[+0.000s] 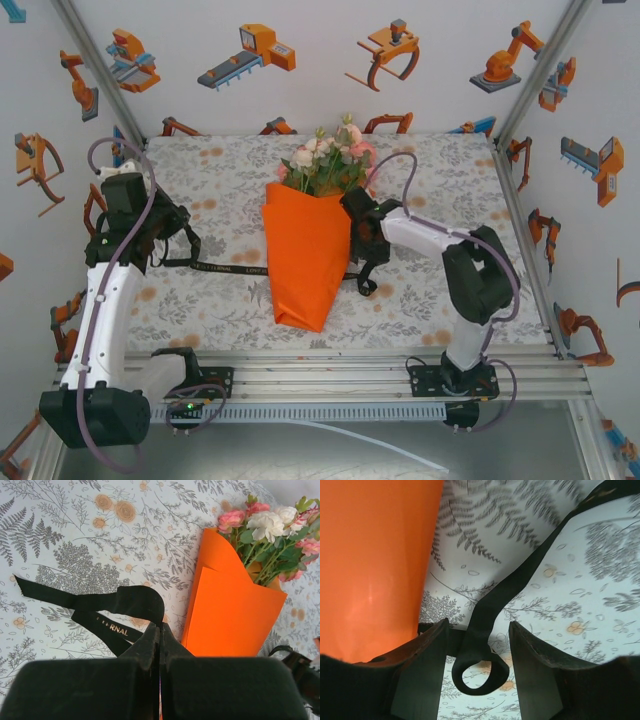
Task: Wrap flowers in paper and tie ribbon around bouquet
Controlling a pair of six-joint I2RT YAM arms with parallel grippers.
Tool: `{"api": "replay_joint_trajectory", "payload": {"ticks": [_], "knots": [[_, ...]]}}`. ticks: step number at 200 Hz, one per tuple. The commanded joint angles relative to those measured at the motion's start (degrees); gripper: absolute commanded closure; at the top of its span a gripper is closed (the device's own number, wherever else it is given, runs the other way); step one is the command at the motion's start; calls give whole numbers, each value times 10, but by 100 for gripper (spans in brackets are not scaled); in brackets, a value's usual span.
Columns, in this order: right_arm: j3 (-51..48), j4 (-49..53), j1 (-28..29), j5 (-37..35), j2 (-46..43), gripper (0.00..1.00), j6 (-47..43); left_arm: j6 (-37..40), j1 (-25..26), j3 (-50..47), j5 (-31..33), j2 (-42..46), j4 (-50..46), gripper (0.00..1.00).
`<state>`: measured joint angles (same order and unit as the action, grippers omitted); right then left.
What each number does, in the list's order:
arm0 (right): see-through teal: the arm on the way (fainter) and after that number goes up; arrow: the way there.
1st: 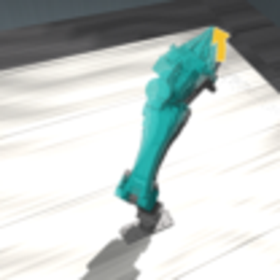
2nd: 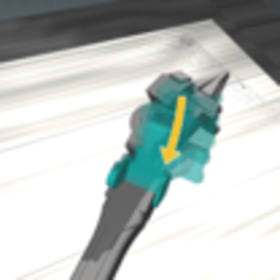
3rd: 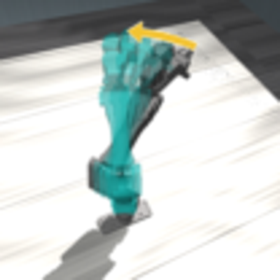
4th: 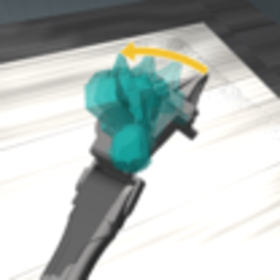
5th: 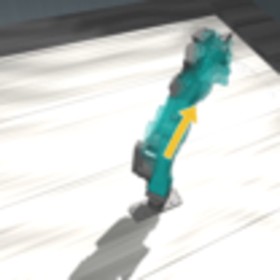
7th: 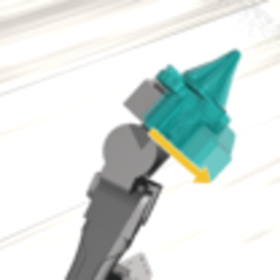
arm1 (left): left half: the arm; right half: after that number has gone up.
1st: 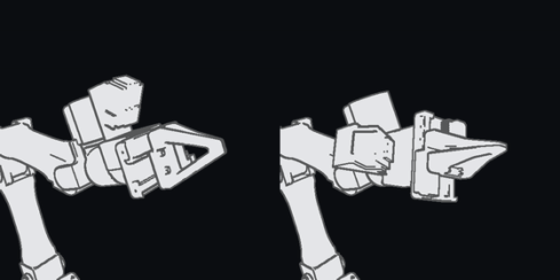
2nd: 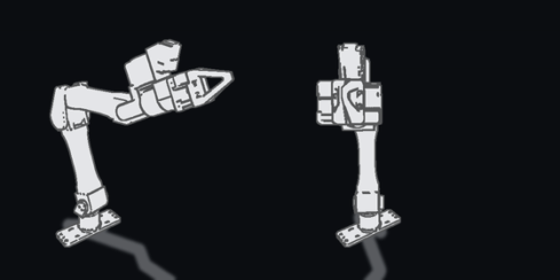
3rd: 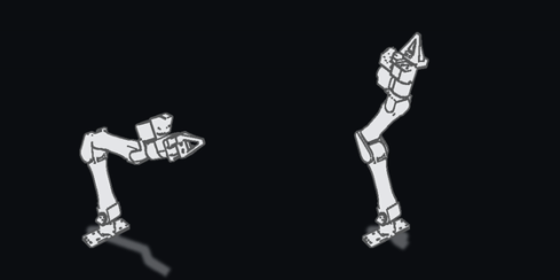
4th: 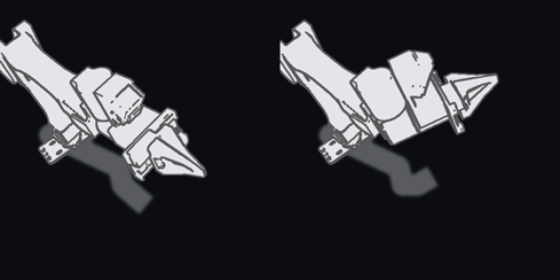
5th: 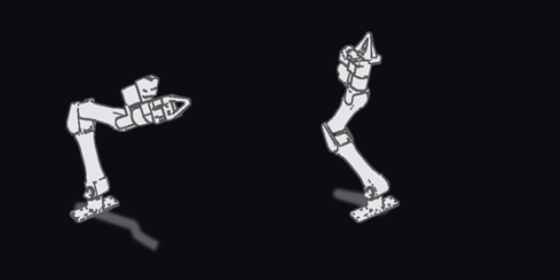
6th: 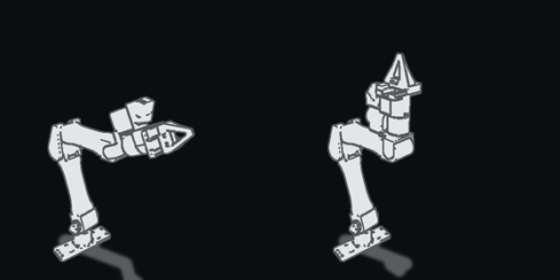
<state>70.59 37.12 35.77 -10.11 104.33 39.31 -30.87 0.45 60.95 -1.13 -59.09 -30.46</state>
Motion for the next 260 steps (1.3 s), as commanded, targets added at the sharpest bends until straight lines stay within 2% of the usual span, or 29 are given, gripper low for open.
{"api": "replay_joint_trajectory", "payload": {"ticks": [1,12,25,47,63,87,99,129,153,186,195,205,217,221,233,260], "knots": [[0,16,10,-7,8,50,33,1,3,3,-4,8,6,100],[-6,13,12,-3,13,52,35,0,3,2,-3,8,7,100],[-11,11,13,-2,13,60,38,0,4,1,-3,8,6,100],[-16,12,13,-29,-7,88,39,-1,4,2,-2,7,6,100],[-11,31,12,-82,-31,100,37,-1,5,4,-2,7,6,100],[-9,38,8,-147,-96,100,25,0,7,8,-3,9,2,100],[-1,26,8,-156,-134,100,8,-1,8,12,-7,13,0,100],[55,-58,17,-62,-177,100,-29,-2,15,17,-2,28,-3,100],[175,-91,63,13,-104,100,-38,-4,21,17,-1,39,-6,100],[385,-102,146,82,76,100,-62,-9,33,13,4,49,-17,100],[431,-102,162,106,123,85,-82,-9,37,11,6,52,-18,100],[480,-78,168,142,171,60,-89,-10,40,9,8,56,-21,100],[512,-56,165,177,201,47,-100,-9,42,8,10,60,-25,100],[514,-53,165,181,202,40,-105,-9,43,8,11,61,-27,100],[500,-52,160,183,192,35,-119,-8,44,5,15,65,-30,100],[422,-90,139,176,129,35,-121,-10,46,1,15,65,-27,100]]}}
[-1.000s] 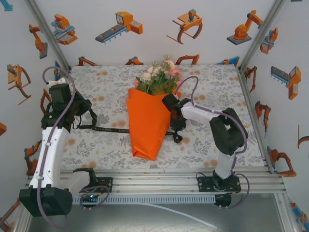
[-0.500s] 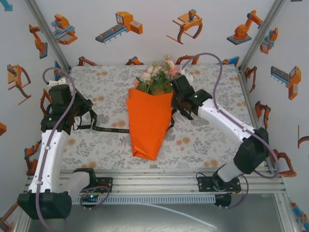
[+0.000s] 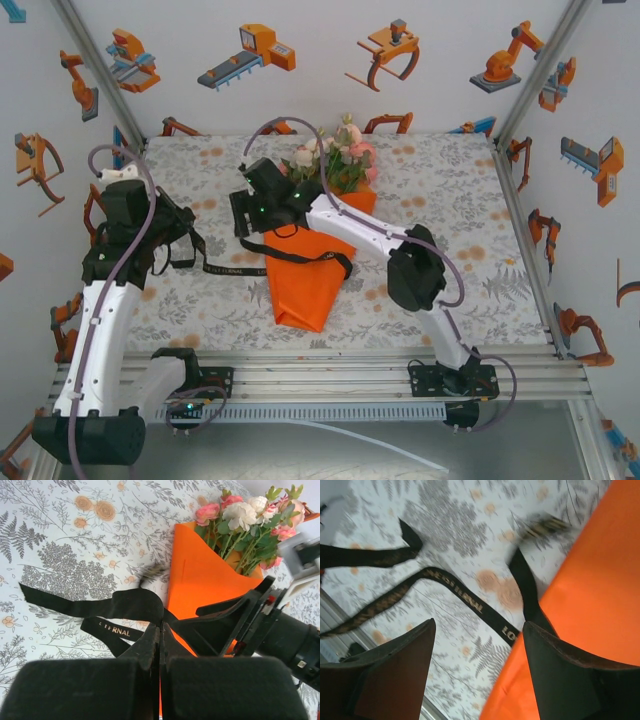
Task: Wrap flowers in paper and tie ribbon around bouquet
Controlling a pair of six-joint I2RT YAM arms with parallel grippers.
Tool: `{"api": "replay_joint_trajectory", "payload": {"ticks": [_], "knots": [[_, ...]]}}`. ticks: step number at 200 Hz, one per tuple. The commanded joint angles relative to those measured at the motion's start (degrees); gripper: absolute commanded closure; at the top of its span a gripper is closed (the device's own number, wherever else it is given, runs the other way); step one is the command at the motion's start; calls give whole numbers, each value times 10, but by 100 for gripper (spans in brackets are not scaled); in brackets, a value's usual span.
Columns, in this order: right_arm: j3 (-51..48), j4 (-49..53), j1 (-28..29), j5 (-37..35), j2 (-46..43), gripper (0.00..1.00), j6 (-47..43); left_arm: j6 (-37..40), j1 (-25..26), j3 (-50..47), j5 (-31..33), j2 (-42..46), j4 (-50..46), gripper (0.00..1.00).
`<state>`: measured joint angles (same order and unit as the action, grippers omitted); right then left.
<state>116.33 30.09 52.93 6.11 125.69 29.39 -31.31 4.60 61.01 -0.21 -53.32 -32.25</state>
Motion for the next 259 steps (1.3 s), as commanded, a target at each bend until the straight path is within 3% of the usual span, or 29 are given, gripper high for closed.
{"api": "replay_joint_trajectory", "payload": {"ticks": [1,36,71,101,137,167,199,212,229,242,259], "knots": [[-38,-20,-33,13,-86,35,-21,-6,4,0,6,7,-9,100],[-148,-48,-78,-14,-187,36,-3,3,14,5,-15,7,4,100],[-292,-85,-132,-70,-312,37,30,2,54,34,-91,4,51,100],[-391,-93,-177,-129,-401,38,73,6,200,65,-62,-65,179,100],[-491,-87,-215,-193,-496,38,132,126,367,201,-4,-315,225,100],[-555,-62,-235,-208,-570,38,143,222,438,281,87,-440,195,54],[-579,-50,-245,-191,-593,38,100,238,447,253,104,-411,209,40],[-573,-65,-247,-153,-579,38,52,246,446,232,109,-374,205,40],[-551,-91,-247,-49,-536,39,-62,243,436,195,108,-314,191,42],[-518,-90,-246,23,-493,40,-145,205,412,157,109,-265,174,43],[-452,-63,-237,54,-421,44,-230,149,363,88,89,-189,157,44]]}}
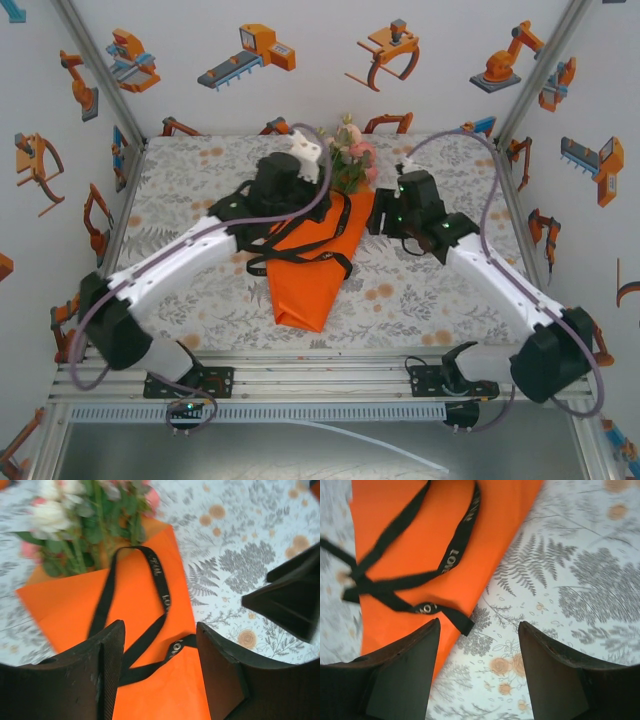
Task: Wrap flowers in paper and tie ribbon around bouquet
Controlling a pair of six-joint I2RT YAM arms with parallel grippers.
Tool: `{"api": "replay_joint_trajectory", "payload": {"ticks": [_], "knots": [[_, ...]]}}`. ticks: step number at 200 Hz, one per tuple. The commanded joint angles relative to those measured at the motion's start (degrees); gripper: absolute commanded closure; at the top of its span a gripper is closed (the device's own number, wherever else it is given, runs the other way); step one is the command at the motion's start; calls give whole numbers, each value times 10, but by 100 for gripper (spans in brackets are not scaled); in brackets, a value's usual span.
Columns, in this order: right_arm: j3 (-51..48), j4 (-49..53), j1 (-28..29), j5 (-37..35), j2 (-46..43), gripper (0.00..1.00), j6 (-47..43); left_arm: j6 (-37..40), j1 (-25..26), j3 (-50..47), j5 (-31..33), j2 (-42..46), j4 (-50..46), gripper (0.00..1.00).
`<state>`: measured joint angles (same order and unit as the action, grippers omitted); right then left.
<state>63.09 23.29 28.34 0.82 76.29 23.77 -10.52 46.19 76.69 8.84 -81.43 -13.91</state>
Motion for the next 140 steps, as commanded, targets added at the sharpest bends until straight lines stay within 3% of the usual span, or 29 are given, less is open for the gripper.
{"api": "replay_joint_trajectory", "payload": {"ticks": [1,33,58,109,140], "knots": [[84,7,10,108,77,44,-181,-62,-56,-74,-2,99,-26,45],[223,74,72,99,217,39,-413,-130,-136,-187,-17,224,-85,44],[330,120,102,75,333,37,-540,-156,-180,-244,-32,285,-133,44],[568,236,124,134,525,34,-623,-159,-198,-287,-41,338,-158,45],[625,233,138,197,582,33,-652,-164,-200,-290,-49,334,-148,40]]}}
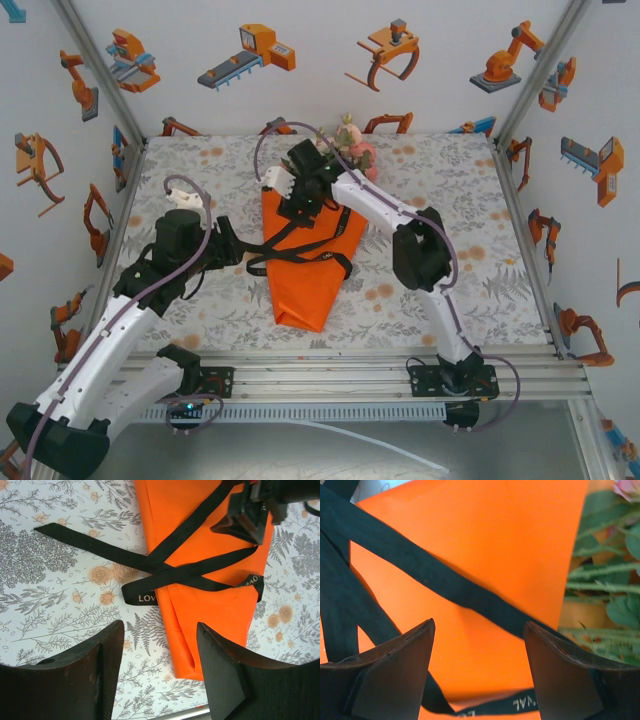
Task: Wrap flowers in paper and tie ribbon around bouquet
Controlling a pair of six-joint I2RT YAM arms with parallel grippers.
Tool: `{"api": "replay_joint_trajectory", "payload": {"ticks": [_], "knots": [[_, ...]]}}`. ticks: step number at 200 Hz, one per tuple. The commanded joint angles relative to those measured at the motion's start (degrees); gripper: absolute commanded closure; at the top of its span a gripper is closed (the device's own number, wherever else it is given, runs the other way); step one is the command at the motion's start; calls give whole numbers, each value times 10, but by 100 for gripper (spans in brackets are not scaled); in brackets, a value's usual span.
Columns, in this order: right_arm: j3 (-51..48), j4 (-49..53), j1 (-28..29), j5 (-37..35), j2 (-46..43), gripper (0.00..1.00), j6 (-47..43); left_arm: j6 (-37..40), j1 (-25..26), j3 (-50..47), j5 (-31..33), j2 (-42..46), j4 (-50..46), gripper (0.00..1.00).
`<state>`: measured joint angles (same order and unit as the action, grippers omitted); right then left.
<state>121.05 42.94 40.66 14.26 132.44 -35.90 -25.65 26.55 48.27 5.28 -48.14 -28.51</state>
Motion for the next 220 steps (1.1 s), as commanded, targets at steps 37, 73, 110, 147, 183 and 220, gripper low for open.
{"api": "replay_joint_trajectory", "payload": {"ticks": [37,73,110,147,183,220], "knots": [[99,50,23,61,78,33,-65,-15,-4,-14,-14,9,3,36],[124,71,26,46,102,55,-66,-17,-3,-19,-8,13,0,32],[125,72,27,53,79,94,-57,-16,-3,-17,-4,17,0,23],[92,-6,21,68,4,100,56,8,-3,-18,-31,25,22,18],[12,-175,-29,9,-96,100,350,76,3,-31,-168,-7,128,26],[-158,-377,-139,-54,-224,100,705,195,61,-20,-207,-98,204,39]]}}
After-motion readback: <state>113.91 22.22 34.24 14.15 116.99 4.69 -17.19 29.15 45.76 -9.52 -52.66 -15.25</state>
